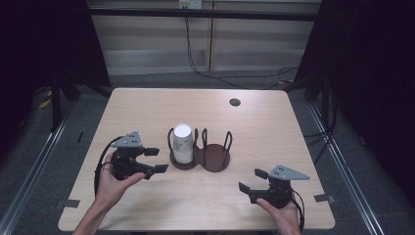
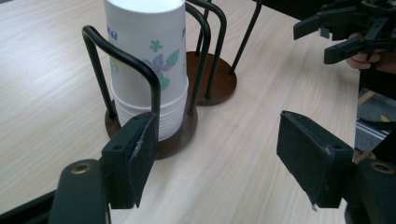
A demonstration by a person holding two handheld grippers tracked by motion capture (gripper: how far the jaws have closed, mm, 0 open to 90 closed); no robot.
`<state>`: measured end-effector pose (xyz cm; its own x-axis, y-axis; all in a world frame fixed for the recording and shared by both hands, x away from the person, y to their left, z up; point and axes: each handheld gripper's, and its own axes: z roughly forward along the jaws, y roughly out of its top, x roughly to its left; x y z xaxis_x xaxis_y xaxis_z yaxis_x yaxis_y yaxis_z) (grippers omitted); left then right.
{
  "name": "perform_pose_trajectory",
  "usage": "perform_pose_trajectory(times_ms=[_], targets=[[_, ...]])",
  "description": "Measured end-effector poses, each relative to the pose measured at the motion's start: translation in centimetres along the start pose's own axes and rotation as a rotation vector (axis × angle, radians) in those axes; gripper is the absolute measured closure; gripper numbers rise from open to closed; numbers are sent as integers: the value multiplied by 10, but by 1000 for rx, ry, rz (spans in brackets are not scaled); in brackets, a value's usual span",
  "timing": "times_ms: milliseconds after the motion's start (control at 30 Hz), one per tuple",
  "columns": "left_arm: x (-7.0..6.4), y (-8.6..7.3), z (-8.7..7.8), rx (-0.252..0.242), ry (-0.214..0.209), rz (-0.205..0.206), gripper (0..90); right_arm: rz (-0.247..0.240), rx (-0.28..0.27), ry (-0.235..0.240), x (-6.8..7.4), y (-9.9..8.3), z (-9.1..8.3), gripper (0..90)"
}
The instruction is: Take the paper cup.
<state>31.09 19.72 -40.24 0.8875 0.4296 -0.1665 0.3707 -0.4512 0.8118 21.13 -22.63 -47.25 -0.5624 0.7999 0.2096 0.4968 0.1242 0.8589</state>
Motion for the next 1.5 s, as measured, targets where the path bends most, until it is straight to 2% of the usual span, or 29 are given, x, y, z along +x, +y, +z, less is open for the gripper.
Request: perform_pose_trajectory(times_ms=[67,100,200,367,567,667,700,800,933,1200,1500], targets=[[-1,6,0,-4,4,23,327,3,-2,6,0,0,0,166],[-1,12,1,10,8,29,325,2,-3,12,0,0,0,176],[2,18,1,5,7,29,322,-3,-3,16,0,0,-1,182],[9,30,6,24,10,22,321,-6,-3,24,0,0,0,181],[13,40,10,44,23,26,318,-16,-2,40,1,0,1,181],[14,44,11,48,30,25,302,-15,-1,40,2,0,1,181],[14,47,11,59,48,29,292,-15,-1,39,2,0,1,181],[15,50,11,54,42,19,271,-13,-3,37,1,0,1,181],[17,57,14,77,58,34,271,-12,3,38,1,0,1,180],[21,67,23,98,59,33,270,-9,9,36,1,-1,1,179],[25,84,32,163,67,52,269,-6,10,34,1,-1,1,178]])
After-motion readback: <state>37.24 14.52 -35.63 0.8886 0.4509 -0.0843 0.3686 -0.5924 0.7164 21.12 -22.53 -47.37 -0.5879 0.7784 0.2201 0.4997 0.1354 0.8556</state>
